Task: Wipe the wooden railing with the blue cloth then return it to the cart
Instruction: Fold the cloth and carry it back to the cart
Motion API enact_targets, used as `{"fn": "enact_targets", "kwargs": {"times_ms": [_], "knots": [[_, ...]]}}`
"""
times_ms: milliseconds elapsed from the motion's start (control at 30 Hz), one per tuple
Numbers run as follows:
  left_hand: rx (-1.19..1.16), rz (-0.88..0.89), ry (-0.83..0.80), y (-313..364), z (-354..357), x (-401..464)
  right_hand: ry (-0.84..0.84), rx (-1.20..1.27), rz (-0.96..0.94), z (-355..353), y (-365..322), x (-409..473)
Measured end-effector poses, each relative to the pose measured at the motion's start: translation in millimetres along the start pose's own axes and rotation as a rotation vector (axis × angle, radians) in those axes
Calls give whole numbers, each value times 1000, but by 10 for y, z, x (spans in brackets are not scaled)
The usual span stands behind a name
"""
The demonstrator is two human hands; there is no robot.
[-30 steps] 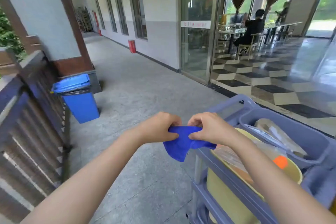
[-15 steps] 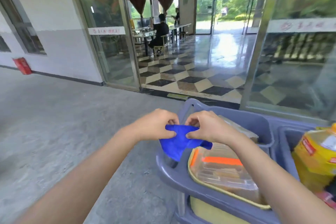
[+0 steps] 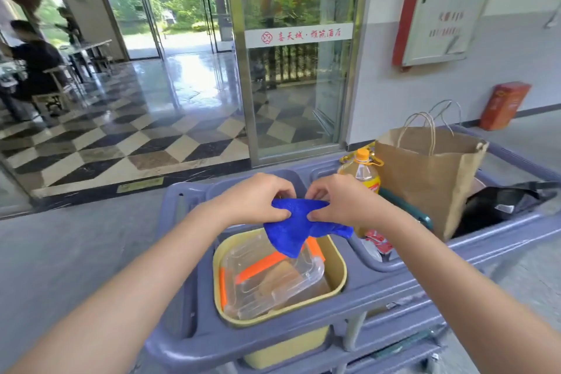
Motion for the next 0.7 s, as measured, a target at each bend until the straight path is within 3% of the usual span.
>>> {"fn": "enact_targets", "kwargs": {"times_ms": [300,700], "knots": [[-20,251,-81,555,304,1081,140,22,257,-397,1051,-376],[-5,412,-328,523,1033,1483,128,125,481,200,1599,-513]]}}
Point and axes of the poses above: each hand's wrist, its own x-axis towards the middle knuckle, its own z-axis out of the palm, y = z × x, the point moved 8 cm from there along x, towards the middle knuckle, and after that the axes turned 7 degrees about -y, right-handed, at the moved point
